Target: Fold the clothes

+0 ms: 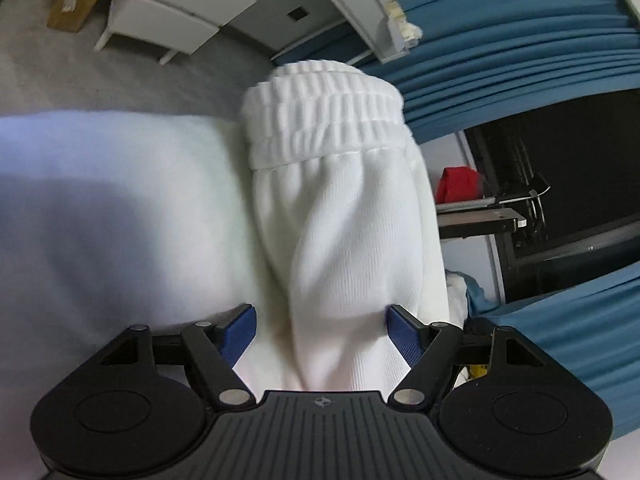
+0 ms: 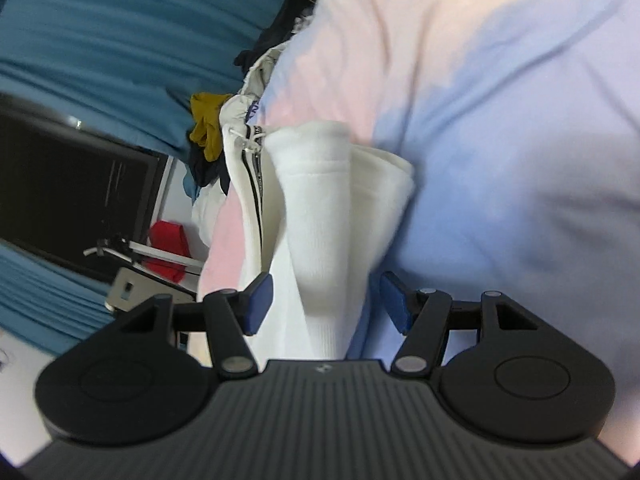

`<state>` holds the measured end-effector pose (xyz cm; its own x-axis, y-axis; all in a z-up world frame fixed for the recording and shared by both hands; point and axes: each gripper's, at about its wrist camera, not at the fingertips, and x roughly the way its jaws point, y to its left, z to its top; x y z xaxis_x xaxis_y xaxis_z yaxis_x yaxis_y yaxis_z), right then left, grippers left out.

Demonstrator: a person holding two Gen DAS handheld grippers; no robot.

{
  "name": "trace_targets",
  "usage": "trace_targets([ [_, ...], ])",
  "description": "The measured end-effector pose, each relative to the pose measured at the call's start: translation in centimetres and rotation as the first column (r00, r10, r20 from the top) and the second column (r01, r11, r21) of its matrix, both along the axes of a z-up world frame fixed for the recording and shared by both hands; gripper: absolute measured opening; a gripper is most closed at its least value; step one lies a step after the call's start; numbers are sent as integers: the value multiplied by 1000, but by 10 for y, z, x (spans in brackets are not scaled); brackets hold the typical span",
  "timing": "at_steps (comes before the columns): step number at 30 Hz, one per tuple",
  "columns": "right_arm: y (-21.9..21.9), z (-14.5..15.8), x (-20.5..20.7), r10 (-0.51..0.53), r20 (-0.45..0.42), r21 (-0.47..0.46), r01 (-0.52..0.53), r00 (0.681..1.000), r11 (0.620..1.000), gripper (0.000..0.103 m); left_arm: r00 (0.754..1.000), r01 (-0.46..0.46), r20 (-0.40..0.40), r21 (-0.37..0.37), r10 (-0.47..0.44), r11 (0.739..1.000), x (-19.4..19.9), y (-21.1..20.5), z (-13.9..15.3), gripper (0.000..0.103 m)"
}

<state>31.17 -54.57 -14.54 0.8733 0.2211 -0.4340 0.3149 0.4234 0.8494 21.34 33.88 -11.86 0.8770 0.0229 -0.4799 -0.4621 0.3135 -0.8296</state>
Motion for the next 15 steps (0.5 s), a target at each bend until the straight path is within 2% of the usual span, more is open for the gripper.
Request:
trace_targets([
  [2,2,-5,7,-30,42,-34,31,999,999,62,1000,-4,7,40,4,999,11,1,0,73],
  [4,3,-11,14,-74,56,-64,77,996,995,56,1000,-13,13,83,12,996,18,1,1,69],
  [6,5,-15,16,-141,62,-82,146,988,986,33,1000,-15,24,114,12,993,24,-2,2,59],
  [9,11,-14,18,-201,60,-104,207,978,973,20,999,-11,51,109,5,994,28,-1,4,35],
  [11,17,-5,18,-197,69,-161,206,978,965,17,996,-18,93,89,10,996,24,1,9,17],
  [13,20,5,18,-193,80,-209,206,978,956,17,989,-36,146,70,26,997,25,0,19,12],
  [15,21,14,12,-205,92,-198,219,975,955,16,982,-48,188,67,35,997,22,0,30,10],
])
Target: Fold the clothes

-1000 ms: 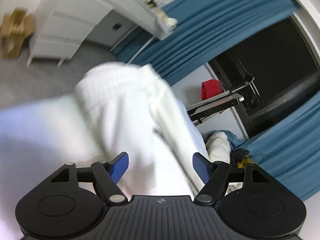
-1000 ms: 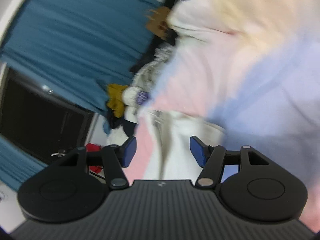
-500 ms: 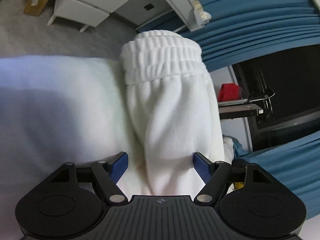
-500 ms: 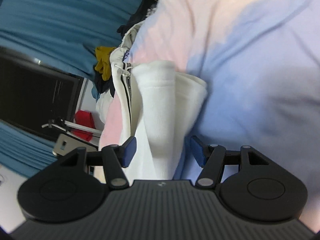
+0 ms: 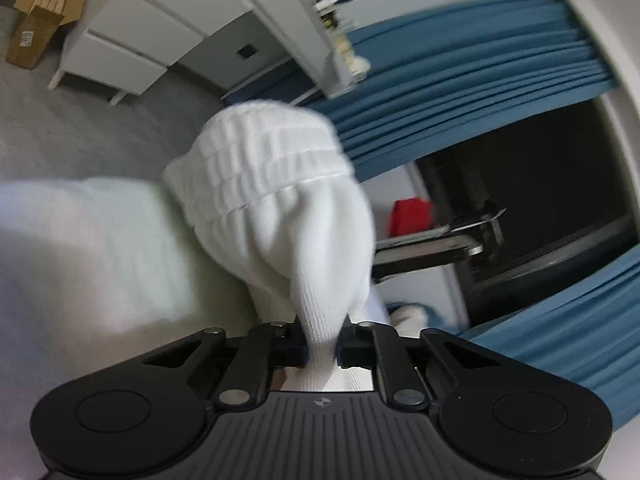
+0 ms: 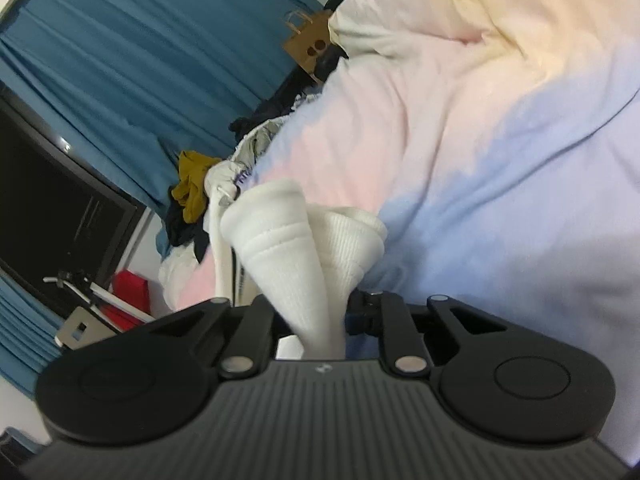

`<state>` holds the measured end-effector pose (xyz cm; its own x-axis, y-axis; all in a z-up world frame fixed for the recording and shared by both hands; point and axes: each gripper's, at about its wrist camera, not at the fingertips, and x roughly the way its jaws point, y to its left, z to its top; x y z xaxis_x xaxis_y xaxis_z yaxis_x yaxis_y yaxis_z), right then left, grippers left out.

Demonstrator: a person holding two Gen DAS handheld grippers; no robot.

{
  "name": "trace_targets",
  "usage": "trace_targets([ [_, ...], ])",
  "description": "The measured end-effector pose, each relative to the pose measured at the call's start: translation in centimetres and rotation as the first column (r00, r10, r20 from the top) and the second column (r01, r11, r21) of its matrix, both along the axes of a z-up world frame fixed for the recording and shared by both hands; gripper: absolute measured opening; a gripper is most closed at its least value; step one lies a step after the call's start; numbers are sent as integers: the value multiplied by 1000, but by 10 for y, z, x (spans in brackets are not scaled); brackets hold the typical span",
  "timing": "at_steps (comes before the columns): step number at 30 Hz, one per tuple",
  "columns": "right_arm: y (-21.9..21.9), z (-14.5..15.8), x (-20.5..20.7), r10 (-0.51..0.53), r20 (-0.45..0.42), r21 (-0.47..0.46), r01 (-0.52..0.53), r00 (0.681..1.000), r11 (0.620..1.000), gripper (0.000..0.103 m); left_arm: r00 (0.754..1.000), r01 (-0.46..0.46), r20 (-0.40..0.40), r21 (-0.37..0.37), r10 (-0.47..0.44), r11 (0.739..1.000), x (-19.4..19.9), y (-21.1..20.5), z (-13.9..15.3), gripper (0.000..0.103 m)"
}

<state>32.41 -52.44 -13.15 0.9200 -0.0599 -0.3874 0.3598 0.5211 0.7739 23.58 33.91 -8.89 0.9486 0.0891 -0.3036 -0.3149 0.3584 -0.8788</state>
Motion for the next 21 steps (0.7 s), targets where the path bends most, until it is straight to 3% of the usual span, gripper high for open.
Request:
trace_targets([
  [2,3,11,-11,-6,28,8,6,1000,1000,16,1000,8,27,20,-8,1000,-8,0,9,10],
  [7,4,36,-42,-3,93,70,-3,996,998,15,998,-3,70,-12,4,1000,-45,11,20,9],
  [11,3,46,-67,15,78,133,-26,997,991,15,997,-30,71,-18,31,999,-85,25,24,9],
  [17,-7,47,-120,-9,66,239,-7,998,971,15,999,39,-27,-1,-39,999,-127,39,32,10],
  [21,-18,26,-130,-15,-16,291,19,1000,957,15,987,78,-140,26,-74,997,-142,41,34,10],
])
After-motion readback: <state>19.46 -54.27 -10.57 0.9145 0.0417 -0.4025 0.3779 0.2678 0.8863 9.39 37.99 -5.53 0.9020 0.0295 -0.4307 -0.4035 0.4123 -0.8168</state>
